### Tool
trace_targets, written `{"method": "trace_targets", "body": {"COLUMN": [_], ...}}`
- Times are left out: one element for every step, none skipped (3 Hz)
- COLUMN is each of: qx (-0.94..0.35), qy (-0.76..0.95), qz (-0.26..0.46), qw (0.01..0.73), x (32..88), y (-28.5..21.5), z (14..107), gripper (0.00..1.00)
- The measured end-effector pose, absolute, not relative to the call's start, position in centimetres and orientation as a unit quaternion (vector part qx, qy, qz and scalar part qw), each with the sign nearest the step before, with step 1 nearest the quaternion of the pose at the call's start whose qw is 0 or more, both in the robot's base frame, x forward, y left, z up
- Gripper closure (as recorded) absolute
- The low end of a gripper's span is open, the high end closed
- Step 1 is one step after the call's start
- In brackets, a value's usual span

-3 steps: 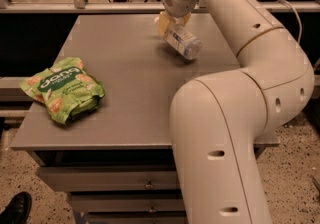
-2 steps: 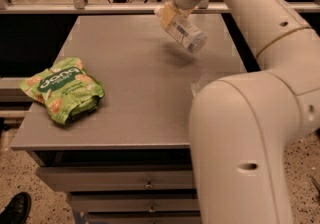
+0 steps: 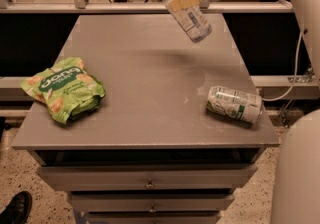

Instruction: Place blue plastic bottle upright

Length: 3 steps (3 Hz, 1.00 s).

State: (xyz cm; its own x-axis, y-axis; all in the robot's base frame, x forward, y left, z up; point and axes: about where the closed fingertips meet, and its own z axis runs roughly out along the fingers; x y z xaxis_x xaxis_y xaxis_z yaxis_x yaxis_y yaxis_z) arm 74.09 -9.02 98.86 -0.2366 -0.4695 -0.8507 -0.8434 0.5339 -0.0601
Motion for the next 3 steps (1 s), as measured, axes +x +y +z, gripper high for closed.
{"method": "trace_targets", "body": {"qx": [-0.446, -0.451, -0.45], "qy": [0.685, 0.583, 0.523], "qz": [0.265, 0.328, 0.354], "qw": [0.511, 0.591, 0.631], "x": [73.1, 71.8, 70.8], "y": [-9.9, -10.9, -11.6], "z": [99.7, 99.6, 99.0], "gripper": [1.0, 1.0, 1.0]}}
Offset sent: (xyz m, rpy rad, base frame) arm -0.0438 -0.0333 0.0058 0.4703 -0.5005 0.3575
